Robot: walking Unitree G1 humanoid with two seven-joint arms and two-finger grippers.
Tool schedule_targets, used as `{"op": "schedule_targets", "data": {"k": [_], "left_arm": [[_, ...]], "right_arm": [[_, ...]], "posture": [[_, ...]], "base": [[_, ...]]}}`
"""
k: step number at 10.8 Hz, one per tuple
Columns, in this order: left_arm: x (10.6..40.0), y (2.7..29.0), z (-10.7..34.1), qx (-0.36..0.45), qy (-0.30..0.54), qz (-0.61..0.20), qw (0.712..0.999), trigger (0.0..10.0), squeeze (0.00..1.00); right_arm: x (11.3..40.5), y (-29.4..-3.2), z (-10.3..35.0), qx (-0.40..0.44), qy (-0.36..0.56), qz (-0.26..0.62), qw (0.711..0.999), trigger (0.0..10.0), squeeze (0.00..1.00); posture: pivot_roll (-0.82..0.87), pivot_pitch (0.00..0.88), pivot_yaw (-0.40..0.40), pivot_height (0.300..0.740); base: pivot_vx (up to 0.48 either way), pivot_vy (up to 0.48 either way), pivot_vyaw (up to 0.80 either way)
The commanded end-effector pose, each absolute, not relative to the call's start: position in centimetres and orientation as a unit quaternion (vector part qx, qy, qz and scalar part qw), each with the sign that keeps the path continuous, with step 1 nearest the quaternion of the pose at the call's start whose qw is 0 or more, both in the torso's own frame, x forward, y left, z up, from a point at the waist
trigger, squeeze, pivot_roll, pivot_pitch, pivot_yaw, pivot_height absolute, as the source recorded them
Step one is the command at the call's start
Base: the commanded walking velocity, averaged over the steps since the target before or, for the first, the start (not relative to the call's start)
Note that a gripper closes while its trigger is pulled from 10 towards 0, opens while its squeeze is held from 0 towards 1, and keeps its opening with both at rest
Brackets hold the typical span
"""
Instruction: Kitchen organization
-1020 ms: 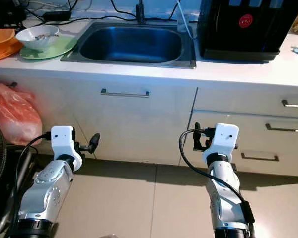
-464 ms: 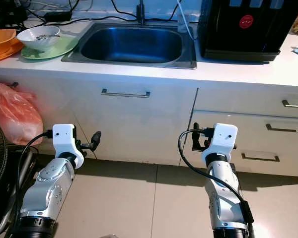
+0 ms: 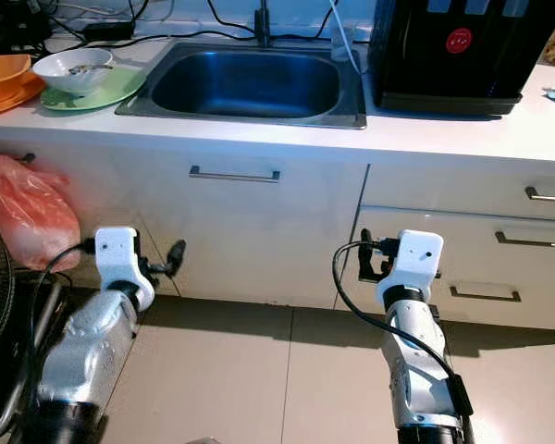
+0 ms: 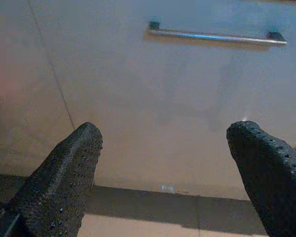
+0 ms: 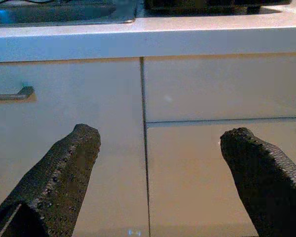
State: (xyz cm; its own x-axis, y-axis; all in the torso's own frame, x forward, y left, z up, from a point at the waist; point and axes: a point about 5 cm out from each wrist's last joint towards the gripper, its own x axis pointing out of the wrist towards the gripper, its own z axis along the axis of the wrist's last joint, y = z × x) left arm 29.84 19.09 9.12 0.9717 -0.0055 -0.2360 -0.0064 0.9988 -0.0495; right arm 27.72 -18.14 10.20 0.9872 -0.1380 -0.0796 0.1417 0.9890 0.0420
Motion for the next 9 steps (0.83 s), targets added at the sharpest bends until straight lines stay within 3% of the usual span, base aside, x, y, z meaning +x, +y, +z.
{"op": "schedule_targets", "data": {"k": [1,6,7,8,9], "left_arm": [[30.4,19.7,9.9,-0.024,0.102,0.007,0.994,10.0,0.00],[31.5,19.6,12.6,-0.034,0.019,0.014,0.999,10.0,0.00],[31.3,19.9,13.1,-0.029,-0.007,0.033,0.999,10.0,1.00],[31.3,20.1,13.2,-0.025,-0.007,0.039,0.999,10.0,1.00],[31.4,20.4,13.4,-0.004,-0.016,0.047,0.999,10.0,1.00]], "right_arm": [[27.9,-18.4,10.6,0.024,0.024,-0.078,0.996,10.0,0.00],[27.7,-17.6,11.7,0.012,-0.016,-0.065,0.998,10.0,0.00],[27.6,-17.8,11.9,0.004,-0.015,-0.074,0.997,10.0,0.48],[27.7,-17.8,12.0,0.021,-0.013,-0.066,0.997,10.0,1.00],[27.8,-18.0,12.2,0.022,-0.020,-0.069,0.997,10.0,1.00]], "posture": [[0.03,0.003,0.039,0.740],[0.03,0.013,0.037,0.740],[0.03,0.014,0.035,0.740],[0.03,0.014,0.035,0.740],[0.03,0.014,0.037,0.740]], "base": [[0.000,0.000,0.00],[0.000,0.000,0.00],[0.000,0.000,0.00],[0.000,0.000,0.00],[0.000,0.000,0.00]]}}
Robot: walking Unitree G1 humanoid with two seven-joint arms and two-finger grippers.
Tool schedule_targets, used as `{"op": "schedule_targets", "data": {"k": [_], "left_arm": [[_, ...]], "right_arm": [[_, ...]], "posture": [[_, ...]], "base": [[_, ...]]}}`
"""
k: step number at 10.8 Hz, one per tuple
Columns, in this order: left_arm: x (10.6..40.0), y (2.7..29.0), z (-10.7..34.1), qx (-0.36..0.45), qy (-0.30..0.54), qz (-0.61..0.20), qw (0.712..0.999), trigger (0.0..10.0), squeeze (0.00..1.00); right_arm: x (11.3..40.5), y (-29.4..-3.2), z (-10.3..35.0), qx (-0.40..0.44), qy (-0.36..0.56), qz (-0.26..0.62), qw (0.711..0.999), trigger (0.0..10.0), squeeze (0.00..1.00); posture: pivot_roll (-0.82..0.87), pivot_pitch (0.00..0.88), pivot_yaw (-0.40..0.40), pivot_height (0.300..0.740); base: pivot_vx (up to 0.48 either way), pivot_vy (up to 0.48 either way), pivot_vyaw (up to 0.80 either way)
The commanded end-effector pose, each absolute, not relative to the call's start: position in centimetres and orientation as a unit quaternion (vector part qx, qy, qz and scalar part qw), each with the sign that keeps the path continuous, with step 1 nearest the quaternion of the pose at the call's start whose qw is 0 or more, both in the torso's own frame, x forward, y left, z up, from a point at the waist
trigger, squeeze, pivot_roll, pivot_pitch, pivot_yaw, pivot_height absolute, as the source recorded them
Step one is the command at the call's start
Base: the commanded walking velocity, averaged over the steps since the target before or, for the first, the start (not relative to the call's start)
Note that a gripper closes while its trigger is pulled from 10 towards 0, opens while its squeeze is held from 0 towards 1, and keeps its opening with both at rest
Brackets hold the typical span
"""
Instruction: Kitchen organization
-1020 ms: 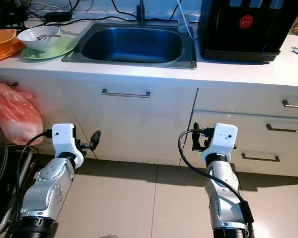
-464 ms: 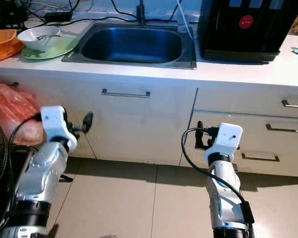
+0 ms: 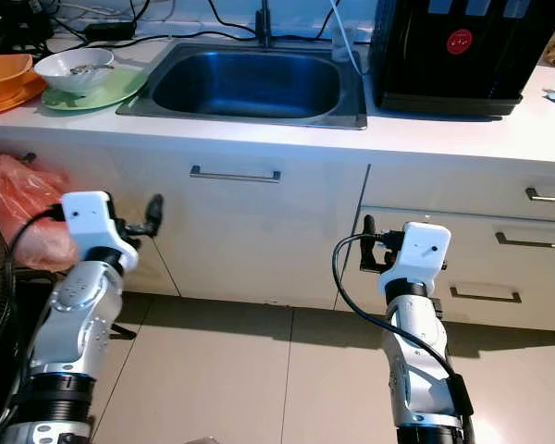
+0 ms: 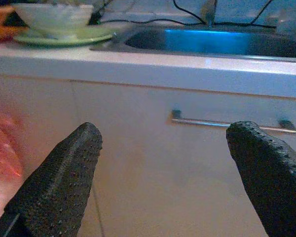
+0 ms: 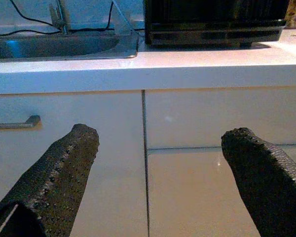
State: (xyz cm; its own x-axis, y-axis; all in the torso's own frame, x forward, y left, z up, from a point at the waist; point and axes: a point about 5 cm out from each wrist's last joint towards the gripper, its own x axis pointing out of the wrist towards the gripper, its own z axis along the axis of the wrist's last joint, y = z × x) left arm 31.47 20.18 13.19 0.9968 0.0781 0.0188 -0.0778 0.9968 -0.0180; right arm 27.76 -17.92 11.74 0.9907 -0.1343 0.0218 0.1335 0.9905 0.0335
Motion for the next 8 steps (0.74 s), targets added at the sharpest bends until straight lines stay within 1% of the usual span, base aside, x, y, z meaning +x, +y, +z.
{"op": "schedule_targets", "data": {"k": [1,3,5,6,7,8], "left_arm": [[31.5,20.4,13.6,0.008,-0.021,0.046,0.999,10.0,1.00],[31.7,20.4,13.9,0.022,-0.032,0.049,0.998,10.0,1.00],[31.7,19.9,13.7,0.022,-0.027,0.038,0.999,10.0,1.00],[31.7,19.8,13.4,0.016,-0.016,0.038,0.999,10.0,0.00],[31.7,19.8,13.3,0.001,-0.008,0.041,0.999,10.0,0.00],[31.9,19.9,13.3,-0.011,-0.002,0.036,0.999,10.0,0.00]], "right_arm": [[27.9,-18.0,12.3,0.009,-0.024,-0.066,0.997,10.0,1.00],[28.1,-17.8,12.9,-0.005,-0.038,-0.059,0.998,10.0,1.00],[28.4,-17.8,13.3,-0.008,-0.044,-0.053,0.998,10.0,1.00],[28.4,-17.8,13.3,-0.002,-0.044,-0.049,0.998,10.0,0.40],[28.3,-17.7,13.3,0.001,-0.044,-0.047,0.998,10.0,0.00],[28.3,-17.6,13.2,0.013,-0.039,-0.042,0.998,10.0,0.00]], "posture": [[0.03,0.013,0.037,0.740],[0.03,0.012,0.037,0.740],[0.03,0.011,0.036,0.740],[0.03,0.010,0.037,0.740],[0.03,0.013,0.038,0.740],[0.03,0.016,0.039,0.740]], "base": [[0.000,0.000,0.00],[0.000,0.000,0.00],[0.000,0.000,0.00],[0.000,0.000,0.00],[0.000,0.000,0.00],[0.000,0.000,0.00]]}}
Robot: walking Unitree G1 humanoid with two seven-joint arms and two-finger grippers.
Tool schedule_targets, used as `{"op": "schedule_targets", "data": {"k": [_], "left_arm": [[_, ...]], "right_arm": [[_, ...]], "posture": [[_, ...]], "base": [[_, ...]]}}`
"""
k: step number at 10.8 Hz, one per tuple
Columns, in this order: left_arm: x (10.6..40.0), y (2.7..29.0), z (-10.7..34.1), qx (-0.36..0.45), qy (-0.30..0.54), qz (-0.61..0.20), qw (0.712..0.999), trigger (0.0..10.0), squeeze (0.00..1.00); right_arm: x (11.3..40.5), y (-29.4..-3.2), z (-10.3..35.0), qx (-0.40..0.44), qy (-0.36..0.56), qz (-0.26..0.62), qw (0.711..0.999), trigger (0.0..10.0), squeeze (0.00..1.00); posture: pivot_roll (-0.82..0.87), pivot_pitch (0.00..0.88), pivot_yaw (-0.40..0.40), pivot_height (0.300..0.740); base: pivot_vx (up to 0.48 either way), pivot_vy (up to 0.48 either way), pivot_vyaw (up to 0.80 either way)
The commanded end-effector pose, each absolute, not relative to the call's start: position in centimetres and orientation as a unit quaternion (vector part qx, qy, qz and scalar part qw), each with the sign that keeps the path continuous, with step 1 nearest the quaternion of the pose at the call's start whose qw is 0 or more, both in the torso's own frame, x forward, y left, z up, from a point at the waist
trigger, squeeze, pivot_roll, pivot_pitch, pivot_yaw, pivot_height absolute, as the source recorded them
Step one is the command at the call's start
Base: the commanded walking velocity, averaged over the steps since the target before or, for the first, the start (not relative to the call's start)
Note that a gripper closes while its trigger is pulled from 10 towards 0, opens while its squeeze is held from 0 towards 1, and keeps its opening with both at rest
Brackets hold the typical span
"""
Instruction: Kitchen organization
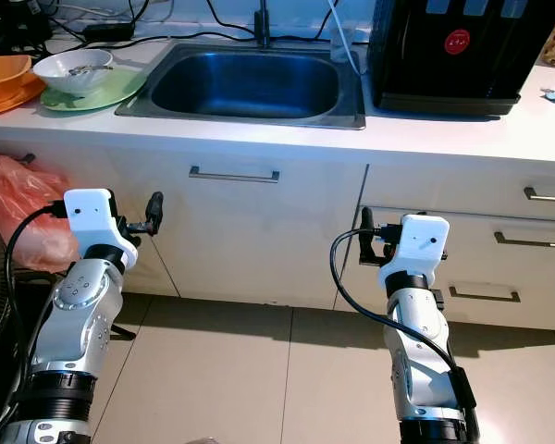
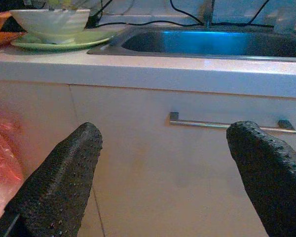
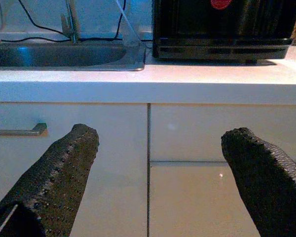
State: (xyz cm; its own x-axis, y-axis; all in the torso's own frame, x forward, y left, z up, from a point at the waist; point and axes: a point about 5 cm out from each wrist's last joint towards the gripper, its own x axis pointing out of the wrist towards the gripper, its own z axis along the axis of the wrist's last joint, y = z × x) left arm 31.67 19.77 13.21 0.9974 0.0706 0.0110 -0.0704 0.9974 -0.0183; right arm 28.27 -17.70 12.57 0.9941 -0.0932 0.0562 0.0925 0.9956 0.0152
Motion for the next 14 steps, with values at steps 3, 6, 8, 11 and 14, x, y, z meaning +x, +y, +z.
{"op": "schedule_targets", "data": {"k": [3,6,8,11,14], "left_arm": [[31.9,19.0,13.3,-0.035,0.001,0.018,0.999,10.0,0.00],[32.3,18.8,13.6,-0.028,0.000,0.013,1.000,10.0,0.00],[32.5,18.5,13.7,-0.033,0.000,0.002,0.999,10.0,0.00],[32.4,18.7,13.9,-0.035,-0.006,0.009,0.999,10.0,1.00],[32.5,18.2,13.8,-0.025,0.000,-0.008,1.000,10.0,0.00]], "right_arm": [[28.2,-17.5,13.0,0.015,-0.035,-0.042,0.998,10.0,0.00],[28.3,-17.3,13.0,0.015,-0.035,-0.039,0.999,10.0,0.00],[28.3,-17.1,13.1,0.018,-0.038,-0.038,0.998,10.0,0.00],[28.3,-17.1,13.0,0.022,-0.039,-0.043,0.998,10.0,1.00],[28.3,-17.4,12.8,0.019,-0.032,-0.053,0.998,10.0,0.75]], "posture": [[0.03,0.020,0.042,0.740],[0.03,0.011,0.047,0.740],[0.03,0.008,0.050,0.740],[0.03,0.007,0.051,0.740],[0.03,0.011,0.052,0.740]], "base": [[0.000,0.249,0.00],[0.000,0.222,0.00],[0.000,0.000,0.00],[0.000,0.000,0.00],[0.000,0.000,0.00]]}}
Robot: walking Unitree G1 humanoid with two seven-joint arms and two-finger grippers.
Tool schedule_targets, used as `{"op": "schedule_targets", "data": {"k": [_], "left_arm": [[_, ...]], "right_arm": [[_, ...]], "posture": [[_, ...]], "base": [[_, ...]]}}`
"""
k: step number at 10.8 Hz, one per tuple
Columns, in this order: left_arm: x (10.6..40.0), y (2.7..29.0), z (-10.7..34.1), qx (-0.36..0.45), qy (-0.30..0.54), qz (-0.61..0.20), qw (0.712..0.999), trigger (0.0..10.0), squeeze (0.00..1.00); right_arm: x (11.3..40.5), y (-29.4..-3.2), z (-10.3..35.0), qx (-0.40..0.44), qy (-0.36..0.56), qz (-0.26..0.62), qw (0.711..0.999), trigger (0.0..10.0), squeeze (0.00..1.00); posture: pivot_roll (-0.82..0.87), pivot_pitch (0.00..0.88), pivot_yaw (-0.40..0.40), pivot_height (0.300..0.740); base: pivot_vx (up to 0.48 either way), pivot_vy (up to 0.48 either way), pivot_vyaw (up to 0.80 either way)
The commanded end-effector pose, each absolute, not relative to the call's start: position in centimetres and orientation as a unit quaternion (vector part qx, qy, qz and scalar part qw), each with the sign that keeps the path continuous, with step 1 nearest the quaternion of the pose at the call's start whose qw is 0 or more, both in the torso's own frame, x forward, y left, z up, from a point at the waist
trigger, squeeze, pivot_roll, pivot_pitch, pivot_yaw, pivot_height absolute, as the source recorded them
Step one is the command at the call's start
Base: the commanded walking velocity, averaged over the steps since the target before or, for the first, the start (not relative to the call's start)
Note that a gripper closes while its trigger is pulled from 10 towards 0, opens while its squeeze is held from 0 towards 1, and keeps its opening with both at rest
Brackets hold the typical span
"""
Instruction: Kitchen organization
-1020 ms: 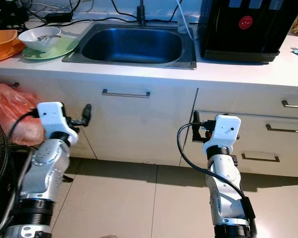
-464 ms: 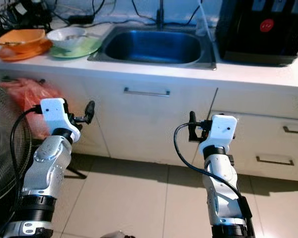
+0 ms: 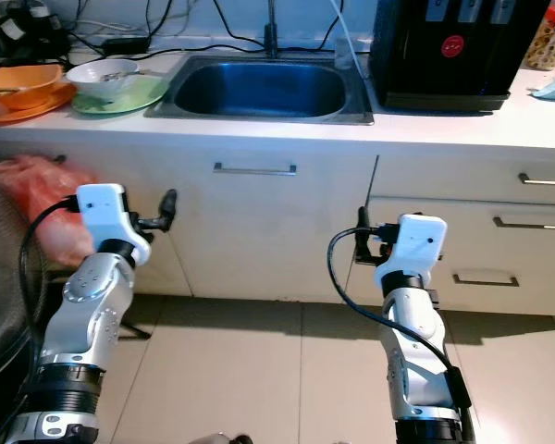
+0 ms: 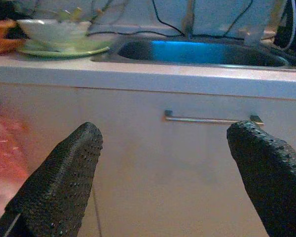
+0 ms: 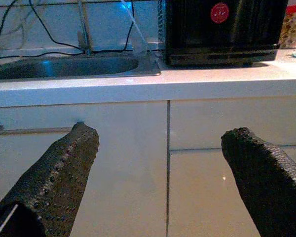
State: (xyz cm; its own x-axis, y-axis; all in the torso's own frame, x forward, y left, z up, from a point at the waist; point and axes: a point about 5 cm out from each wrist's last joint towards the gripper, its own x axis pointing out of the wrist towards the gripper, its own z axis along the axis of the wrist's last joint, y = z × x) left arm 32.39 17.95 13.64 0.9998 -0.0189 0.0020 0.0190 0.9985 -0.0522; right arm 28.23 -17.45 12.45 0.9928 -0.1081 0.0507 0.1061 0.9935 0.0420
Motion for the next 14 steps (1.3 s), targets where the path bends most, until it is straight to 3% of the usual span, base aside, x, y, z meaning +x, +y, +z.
{"op": "schedule_targets", "data": {"k": [1,2,4,14], "left_arm": [[32.48,18.17,13.96,-0.027,-0.003,-0.012,1.000,10.0,0.00],[32.55,18.17,14.07,-0.023,-0.005,-0.012,1.000,10.0,0.00],[32.55,18.25,14.04,-0.024,-0.004,-0.009,1.000,10.0,0.00],[32.51,17.97,13.45,-0.039,0.011,0.000,0.999,10.0,0.00]], "right_arm": [[28.22,-17.39,12.76,0.021,-0.031,-0.054,0.998,10.0,0.59],[28.21,-17.38,12.78,0.015,-0.031,-0.053,0.998,10.0,0.00],[28.17,-17.33,12.69,0.017,-0.027,-0.055,0.998,10.0,0.00],[28.01,-17.31,12.36,0.029,-0.016,-0.049,0.998,10.0,0.00]], "posture": [[0.03,0.013,0.053,0.740],[0.03,0.015,0.053,0.740],[0.03,0.017,0.053,0.740],[0.03,0.020,0.048,0.740]], "base": [[0.251,0.000,0.00],[0.480,0.000,0.00],[0.450,0.000,0.00],[0.000,0.000,0.00]]}}
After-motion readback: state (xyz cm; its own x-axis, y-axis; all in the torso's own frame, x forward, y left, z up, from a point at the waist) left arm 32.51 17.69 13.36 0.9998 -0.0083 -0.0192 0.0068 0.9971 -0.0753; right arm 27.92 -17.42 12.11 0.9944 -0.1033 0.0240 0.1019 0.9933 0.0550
